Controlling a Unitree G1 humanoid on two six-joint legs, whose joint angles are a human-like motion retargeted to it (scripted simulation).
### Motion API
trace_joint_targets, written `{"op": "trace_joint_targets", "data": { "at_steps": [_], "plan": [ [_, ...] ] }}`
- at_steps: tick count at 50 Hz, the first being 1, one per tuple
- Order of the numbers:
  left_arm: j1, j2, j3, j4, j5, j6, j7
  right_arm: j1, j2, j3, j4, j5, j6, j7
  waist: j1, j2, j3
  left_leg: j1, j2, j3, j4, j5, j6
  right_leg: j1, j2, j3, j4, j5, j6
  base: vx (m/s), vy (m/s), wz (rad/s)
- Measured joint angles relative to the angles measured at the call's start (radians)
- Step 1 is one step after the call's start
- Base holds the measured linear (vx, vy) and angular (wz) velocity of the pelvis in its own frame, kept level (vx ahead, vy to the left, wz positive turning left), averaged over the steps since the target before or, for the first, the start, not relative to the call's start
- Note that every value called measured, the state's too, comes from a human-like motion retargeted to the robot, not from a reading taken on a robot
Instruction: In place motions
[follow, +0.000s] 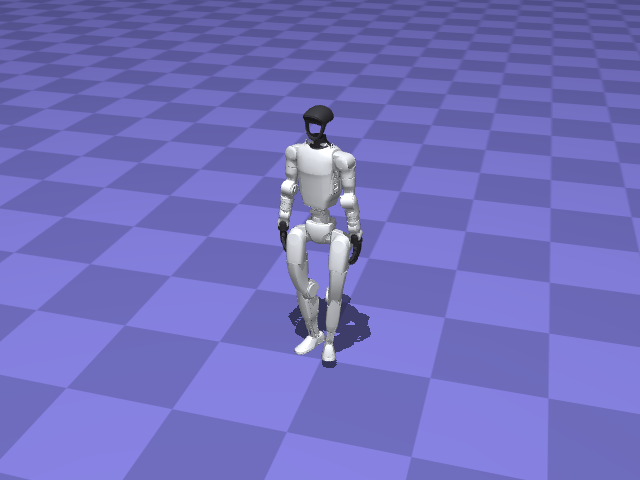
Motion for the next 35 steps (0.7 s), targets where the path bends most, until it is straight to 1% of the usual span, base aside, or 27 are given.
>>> {"op": "trace_joint_targets", "data": {
  "at_steps": [8,23,30,35],
  "plan": [
    [-0.010,-0.007,-0.027,-0.016,0.026,0.001,-0.011,-0.004,-0.002,0.005,0.031,0.013,0.008,-0.002,0.008,0.004,-0.001,-0.005,-0.007,-0.011,0.000,0.005,0.004,0.001,-0.006,-0.013,0.000,-0.005,0.003,0.00,0.00,0.00],
    [-0.040,-0.009,-0.055,-0.036,0.026,0.000,-0.027,0.017,0.023,0.052,0.053,-0.043,0.009,0.020,0.016,0.004,-0.015,0.003,-0.008,0.008,-0.020,0.008,0.004,-0.007,-0.008,-0.006,-0.002,-0.005,0.007,0.00,0.00,0.00],
    [-0.043,-0.004,-0.051,-0.034,0.036,0.009,-0.068,0.015,0.018,0.048,0.052,-0.045,0.010,0.020,0.011,0.005,-0.020,0.009,-0.006,0.019,-0.022,0.003,0.007,-0.008,-0.006,0.005,0.000,-0.005,0.008,0.00,0.00,0.00],
    [-0.041,-0.002,-0.052,-0.032,0.043,0.013,-0.068,0.012,0.010,0.037,0.055,-0.036,0.015,0.016,0.008,0.006,-0.027,0.012,-0.005,0.023,-0.024,-0.001,0.009,-0.009,-0.005,0.011,0.001,-0.007,0.010,0.00,0.00,0.00]
  ]
}}
